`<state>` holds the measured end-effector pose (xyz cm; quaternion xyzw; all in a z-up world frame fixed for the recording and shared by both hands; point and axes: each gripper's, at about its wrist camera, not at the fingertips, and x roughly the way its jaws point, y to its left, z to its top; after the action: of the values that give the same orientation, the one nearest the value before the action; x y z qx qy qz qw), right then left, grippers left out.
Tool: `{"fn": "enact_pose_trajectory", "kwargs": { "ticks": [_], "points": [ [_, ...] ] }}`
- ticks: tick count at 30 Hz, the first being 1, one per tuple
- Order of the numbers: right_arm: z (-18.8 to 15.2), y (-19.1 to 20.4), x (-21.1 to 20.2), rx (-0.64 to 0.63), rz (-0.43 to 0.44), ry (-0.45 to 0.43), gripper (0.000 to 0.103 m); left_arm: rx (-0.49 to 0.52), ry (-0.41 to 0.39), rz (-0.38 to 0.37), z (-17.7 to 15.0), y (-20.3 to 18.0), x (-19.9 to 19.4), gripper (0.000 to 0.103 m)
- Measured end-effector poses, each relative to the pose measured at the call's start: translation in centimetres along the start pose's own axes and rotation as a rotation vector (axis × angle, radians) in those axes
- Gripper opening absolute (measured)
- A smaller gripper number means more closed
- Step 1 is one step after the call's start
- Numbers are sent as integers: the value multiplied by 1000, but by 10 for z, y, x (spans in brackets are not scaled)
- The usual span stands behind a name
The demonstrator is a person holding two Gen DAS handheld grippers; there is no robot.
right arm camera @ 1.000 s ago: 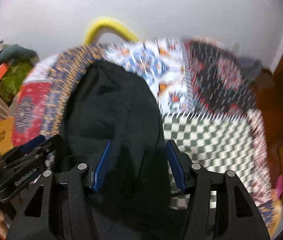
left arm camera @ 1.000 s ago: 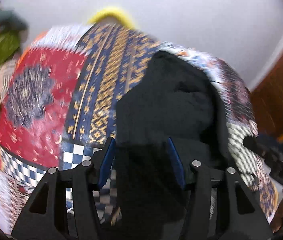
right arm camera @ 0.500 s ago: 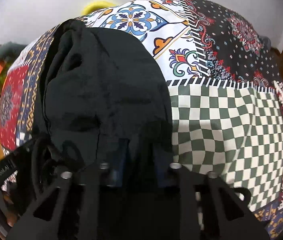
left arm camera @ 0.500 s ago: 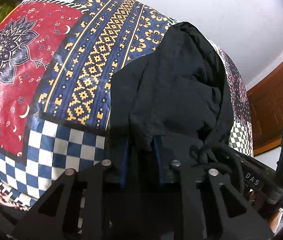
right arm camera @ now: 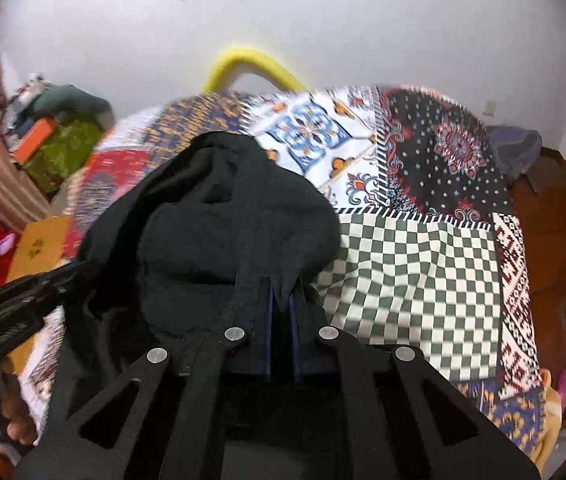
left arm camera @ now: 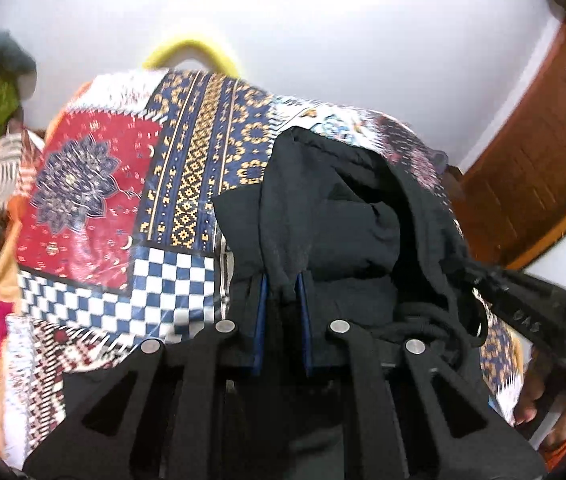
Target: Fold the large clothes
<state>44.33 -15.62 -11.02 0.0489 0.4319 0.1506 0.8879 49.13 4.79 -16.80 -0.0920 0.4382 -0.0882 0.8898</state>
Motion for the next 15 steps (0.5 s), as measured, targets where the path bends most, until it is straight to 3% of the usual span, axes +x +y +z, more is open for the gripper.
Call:
{"fn": "enact_pose_trajectory", "kwargs": {
  "ticks": [10, 15],
  "points": [
    [-68, 8, -54, -43, 43, -10, 6, 88, -27, -27, -68, -26, -79, 12],
    [-105, 7, -48, -63, 4, 17, 6, 115, -13, -30, -117, -29, -99, 12]
  ]
}}
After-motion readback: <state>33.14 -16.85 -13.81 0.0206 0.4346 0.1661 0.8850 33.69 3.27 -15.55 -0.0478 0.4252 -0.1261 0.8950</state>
